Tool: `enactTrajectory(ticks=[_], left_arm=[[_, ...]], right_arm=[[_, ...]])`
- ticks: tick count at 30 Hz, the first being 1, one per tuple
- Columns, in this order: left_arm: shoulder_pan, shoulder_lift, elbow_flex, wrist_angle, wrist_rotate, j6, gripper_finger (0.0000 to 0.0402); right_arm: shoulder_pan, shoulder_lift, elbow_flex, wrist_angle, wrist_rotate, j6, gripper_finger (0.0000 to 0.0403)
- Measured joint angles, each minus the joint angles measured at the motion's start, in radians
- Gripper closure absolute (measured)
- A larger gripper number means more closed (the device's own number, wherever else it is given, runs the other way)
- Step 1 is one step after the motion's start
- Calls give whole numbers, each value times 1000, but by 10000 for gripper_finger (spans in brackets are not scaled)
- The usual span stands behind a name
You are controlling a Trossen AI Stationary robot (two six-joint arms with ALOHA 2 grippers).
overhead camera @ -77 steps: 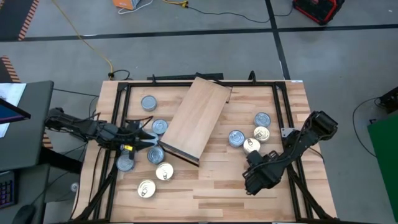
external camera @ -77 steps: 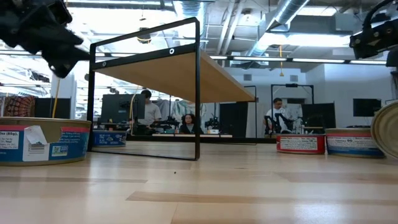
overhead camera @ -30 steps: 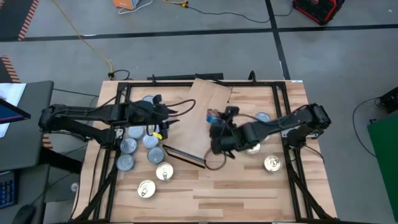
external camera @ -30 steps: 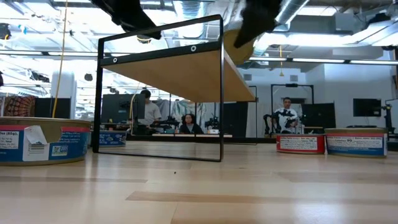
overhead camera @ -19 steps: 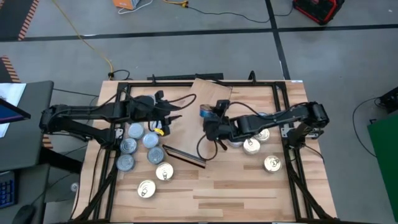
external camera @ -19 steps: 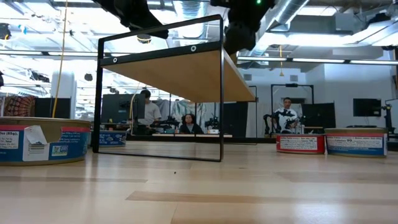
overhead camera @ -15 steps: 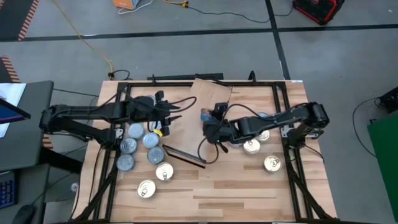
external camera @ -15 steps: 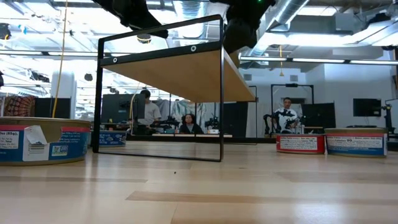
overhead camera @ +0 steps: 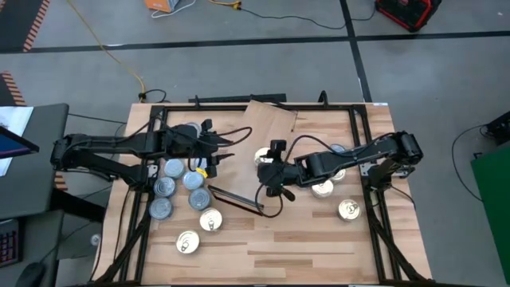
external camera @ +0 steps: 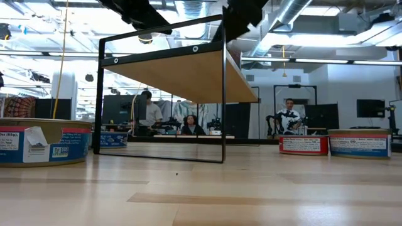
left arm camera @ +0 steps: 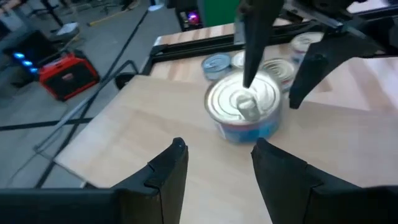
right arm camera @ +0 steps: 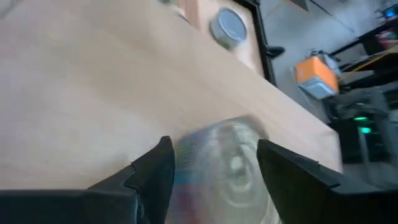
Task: Stack canned seafood by type on shelf
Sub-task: Put the blue pink tuna can on the shelf
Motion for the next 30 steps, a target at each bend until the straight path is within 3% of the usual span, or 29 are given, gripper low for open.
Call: enactTrajectory(ticks=[7,11,14,17,21,25,27,30], left_arm=[[0,-1,0,-9,11,-31,228],[0,-3,-1,-30,55,-41,228],[0,-3,-2,-38,76,-44,228],[2,0,-2,-35,91,-54,228],[3,0,-2,-16,88,-85,228],[3,0,-2,-16,80,-103,228],[3,0,-2,-17,80,-101,228],[3,0,-2,-18,87,-101,228]], right_arm=[[-3,-26,49,-28,-10,1,137],[-3,-103,111,-231,-75,115,137],[-42,-145,103,-388,-153,260,138],[-74,-154,73,-490,-157,344,138],[-117,-155,27,-494,-69,378,138],[-180,-141,-5,-426,-54,370,138],[-195,-132,-16,-392,-70,339,138],[-198,-102,-18,-333,-174,289,138]])
